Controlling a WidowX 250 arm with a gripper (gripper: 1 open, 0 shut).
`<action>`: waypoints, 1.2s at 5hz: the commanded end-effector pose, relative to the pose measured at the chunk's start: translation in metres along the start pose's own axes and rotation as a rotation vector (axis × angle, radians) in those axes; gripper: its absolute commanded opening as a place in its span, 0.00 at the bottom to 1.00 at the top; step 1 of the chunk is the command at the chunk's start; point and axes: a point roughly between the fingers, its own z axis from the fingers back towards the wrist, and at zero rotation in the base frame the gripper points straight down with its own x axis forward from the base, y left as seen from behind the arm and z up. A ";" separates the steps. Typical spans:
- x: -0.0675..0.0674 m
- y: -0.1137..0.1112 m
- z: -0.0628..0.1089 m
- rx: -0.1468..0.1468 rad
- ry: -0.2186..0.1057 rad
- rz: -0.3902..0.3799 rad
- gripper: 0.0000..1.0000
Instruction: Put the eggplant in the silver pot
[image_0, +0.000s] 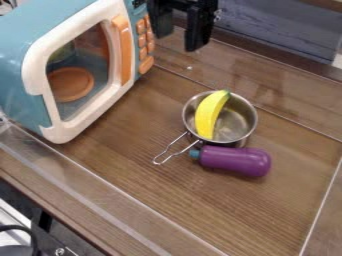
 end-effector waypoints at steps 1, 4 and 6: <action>0.011 0.007 0.007 0.015 -0.050 -0.045 1.00; 0.005 -0.005 -0.011 0.008 -0.060 -0.050 1.00; 0.008 -0.010 -0.012 0.007 -0.061 -0.109 1.00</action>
